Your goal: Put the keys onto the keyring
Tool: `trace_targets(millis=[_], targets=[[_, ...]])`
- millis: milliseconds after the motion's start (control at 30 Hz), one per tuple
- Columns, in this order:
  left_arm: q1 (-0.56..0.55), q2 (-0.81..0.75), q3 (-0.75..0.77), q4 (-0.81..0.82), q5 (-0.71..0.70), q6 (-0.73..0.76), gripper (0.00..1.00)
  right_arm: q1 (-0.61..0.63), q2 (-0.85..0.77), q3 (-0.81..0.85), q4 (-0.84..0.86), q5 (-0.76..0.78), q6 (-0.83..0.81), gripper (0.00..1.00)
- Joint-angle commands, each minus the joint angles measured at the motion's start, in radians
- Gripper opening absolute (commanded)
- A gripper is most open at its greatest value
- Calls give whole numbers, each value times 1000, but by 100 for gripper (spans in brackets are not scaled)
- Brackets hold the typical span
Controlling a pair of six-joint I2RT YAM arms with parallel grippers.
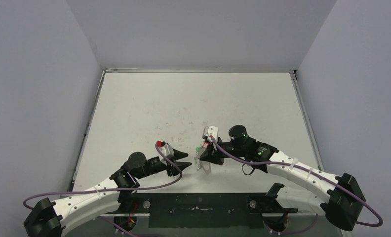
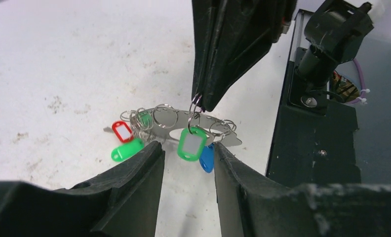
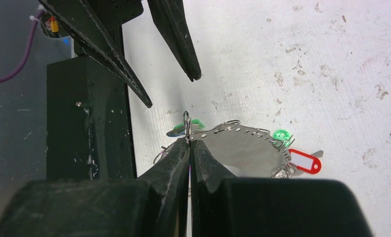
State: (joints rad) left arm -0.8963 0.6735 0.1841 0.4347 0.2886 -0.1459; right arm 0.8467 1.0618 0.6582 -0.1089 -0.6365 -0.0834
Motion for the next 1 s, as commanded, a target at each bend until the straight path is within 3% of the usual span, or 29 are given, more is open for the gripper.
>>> trace_targets(millis=[0,333,700,833,967], targets=[[-7,-22,-40,245,93,140,39,3,-36,-3,101,-75,-15,0],[-7,106,-7,356,192,197,34,5,-26,7,130,-107,-7,0],[-7,178,5,434,176,176,29,7,-16,14,125,-113,-11,0],[-8,199,13,443,174,170,19,6,-14,15,126,-112,-7,0],[-9,218,17,455,168,161,16,6,-14,15,119,-111,-8,0]])
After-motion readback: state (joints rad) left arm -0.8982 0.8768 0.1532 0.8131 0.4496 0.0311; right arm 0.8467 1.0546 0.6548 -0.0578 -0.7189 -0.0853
